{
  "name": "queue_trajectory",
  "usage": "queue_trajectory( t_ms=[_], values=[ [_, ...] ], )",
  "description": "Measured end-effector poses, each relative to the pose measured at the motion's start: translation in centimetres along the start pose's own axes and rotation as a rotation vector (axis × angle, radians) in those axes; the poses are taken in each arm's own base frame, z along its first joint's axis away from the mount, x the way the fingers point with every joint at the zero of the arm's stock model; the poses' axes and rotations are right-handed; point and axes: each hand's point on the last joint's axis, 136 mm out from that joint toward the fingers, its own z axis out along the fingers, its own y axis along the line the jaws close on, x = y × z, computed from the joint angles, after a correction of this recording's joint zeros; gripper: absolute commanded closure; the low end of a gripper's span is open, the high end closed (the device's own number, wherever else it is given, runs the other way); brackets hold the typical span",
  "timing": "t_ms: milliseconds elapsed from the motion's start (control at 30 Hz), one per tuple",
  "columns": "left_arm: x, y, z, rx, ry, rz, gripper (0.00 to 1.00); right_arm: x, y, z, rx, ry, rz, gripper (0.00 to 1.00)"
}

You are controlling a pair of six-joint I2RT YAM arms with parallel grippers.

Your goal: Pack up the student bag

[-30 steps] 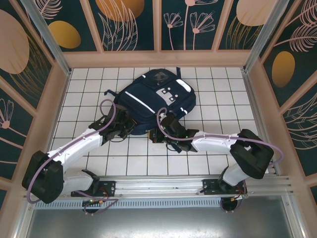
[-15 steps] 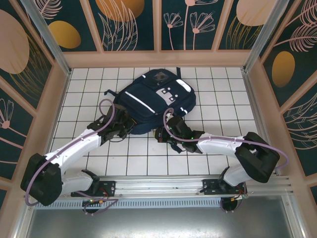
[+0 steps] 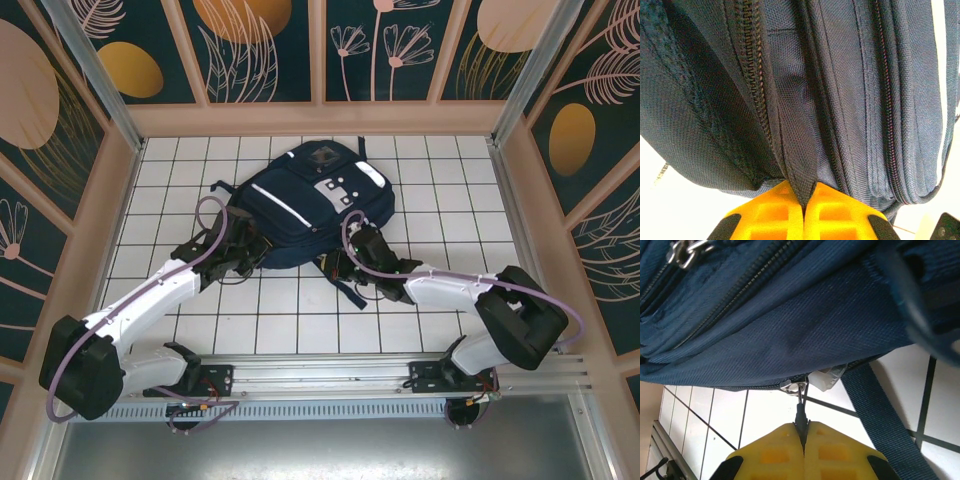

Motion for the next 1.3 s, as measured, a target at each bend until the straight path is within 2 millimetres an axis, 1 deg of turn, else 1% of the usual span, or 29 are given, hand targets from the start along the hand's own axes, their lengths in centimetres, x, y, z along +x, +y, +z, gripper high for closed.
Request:
queue_trajectory(
  t_ms=[200,700,933,967,1000,1067,1100,1167,1200,1300],
  values=[
    [0.0,-0.1,-0.1,0.001,0.001,0.004,1.0,-0.6,-1.3,-0.2,0.008,0.0,0.018,1.0],
    [0.0,-0.2,-0.1,0.002,0.001,0.004,1.0,-1.4,-3.3,-0.2,0.034,-0.012,0.055,1.0],
    [0.1,-0.2,-0.1,0.003,0.005,0.007,1.0,-1.3,-3.3,-0.2,0.028,-0.014,0.055,1.0],
    [0.1,-0.2,-0.1,0.004,0.004,0.008,1.0,-1.3,-3.3,-0.2,0.027,-0.012,0.054,0.9],
    [0.0,-0.1,0.0,0.004,0.005,0.009,1.0,-1.2,-3.3,-0.2,0.026,-0.011,0.054,0.78],
    [0.0,-0.1,0.0,0.003,0.002,0.013,1.0,-1.2,-3.4,-0.2,0.035,-0.013,0.046,0.63],
    [-0.2,-0.1,0.0,0.002,-0.003,0.011,1.0,-1.1,-3.7,-0.4,0.045,-0.012,0.047,0.57],
    [-0.5,0.1,0.0,-0.001,-0.011,0.007,1.0,-0.8,-3.8,-0.8,0.056,-0.015,0.037,0.49],
    [-0.5,0.1,0.0,-0.002,-0.012,0.009,1.0,-0.7,-3.7,-1.2,0.055,-0.017,0.03,0.46],
    [-0.5,0.1,0.0,-0.001,-0.012,0.017,1.0,-0.9,-2.4,-2.7,0.028,-0.038,0.004,0.39]
  ],
)
